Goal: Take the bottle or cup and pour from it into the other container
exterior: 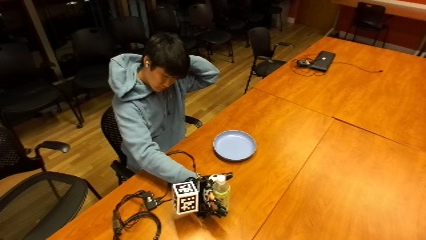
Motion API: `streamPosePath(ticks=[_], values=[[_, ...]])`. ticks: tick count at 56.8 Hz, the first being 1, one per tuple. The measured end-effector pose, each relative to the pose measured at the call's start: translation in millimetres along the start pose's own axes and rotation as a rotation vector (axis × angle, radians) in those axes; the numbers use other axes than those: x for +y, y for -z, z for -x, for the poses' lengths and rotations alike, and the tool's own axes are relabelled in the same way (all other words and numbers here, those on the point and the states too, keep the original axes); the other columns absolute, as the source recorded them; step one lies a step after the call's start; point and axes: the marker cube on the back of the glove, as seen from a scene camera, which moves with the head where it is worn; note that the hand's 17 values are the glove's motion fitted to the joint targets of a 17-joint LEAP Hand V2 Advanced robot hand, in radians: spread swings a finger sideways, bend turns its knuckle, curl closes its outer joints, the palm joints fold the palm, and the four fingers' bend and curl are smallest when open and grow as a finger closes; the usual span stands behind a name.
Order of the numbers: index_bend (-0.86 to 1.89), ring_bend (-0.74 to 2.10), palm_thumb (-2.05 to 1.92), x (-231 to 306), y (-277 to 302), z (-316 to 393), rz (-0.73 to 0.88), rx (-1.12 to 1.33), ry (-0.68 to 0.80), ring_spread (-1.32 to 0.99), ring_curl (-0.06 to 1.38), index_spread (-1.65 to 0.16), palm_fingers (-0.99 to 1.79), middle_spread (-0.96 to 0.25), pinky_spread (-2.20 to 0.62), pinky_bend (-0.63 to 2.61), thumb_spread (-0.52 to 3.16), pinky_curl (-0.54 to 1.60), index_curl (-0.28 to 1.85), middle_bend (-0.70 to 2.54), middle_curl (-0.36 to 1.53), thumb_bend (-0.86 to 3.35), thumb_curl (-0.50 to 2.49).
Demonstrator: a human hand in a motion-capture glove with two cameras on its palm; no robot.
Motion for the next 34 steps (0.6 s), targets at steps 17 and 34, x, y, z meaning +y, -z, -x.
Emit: streamPosePath(ticks=[17, 34], values=[[0.17, 0.62, 0.93, -5, -8, 3, -0.034, -0.097, 0.004, -0.06, 0.33, -0.14, 1.03, -0.01, 0.05, 0.54, 0.76, 0.24, 0.32, 0.41, 0.42, 0.0, 0.5], [0.13, 0.61, 0.98, -11, -15, 8, -0.026, -0.094, -0.007, -0.13, 0.4, -0.12, 1.14, -0.06, -0.12, 0.54, 0.46, 0.3, 0.34, 0.36, 0.46, -0.03, 0.6]])
